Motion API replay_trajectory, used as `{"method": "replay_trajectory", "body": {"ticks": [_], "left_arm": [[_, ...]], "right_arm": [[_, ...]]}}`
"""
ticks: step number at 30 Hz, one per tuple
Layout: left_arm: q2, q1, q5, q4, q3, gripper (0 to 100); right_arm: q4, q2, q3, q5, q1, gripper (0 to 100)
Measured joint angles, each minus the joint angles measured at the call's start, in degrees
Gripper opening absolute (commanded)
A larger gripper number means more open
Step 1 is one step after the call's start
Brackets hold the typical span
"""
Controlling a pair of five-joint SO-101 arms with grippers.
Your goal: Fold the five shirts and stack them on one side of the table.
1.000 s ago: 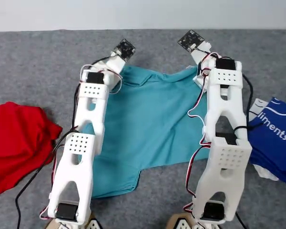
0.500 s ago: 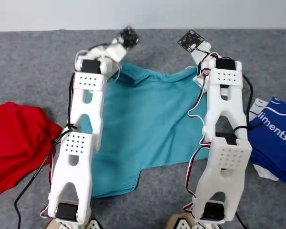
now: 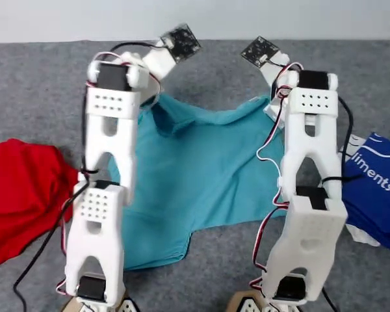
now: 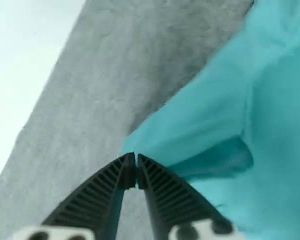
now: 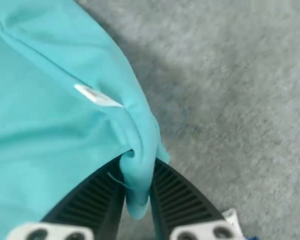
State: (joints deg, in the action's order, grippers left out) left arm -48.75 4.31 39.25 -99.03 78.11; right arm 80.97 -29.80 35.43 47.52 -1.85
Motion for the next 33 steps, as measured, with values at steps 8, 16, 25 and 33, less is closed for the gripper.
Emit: {"method": "replay_trajectory", "body": {"ticks": [8,16,25,33], "left_arm": [[21.5,-0.4,0.8,0.0,-26.3,0],[51.1,2.4,2.0,0.0,-64.0,0],[78.9,2.5,2.0,-0.1,-92.8,0],[91.3,2.5,-1.6,-0.1,-106.8,0]], "right_arm": [[9.8,5.6,0.0,1.2,0.0,1.1],[19.5,11.3,0.0,1.2,0.0,1.1],[19.5,22.6,-10.8,6.8,-1.1,1.2],[19.5,38.6,-31.5,7.2,-1.1,1.2]]}}
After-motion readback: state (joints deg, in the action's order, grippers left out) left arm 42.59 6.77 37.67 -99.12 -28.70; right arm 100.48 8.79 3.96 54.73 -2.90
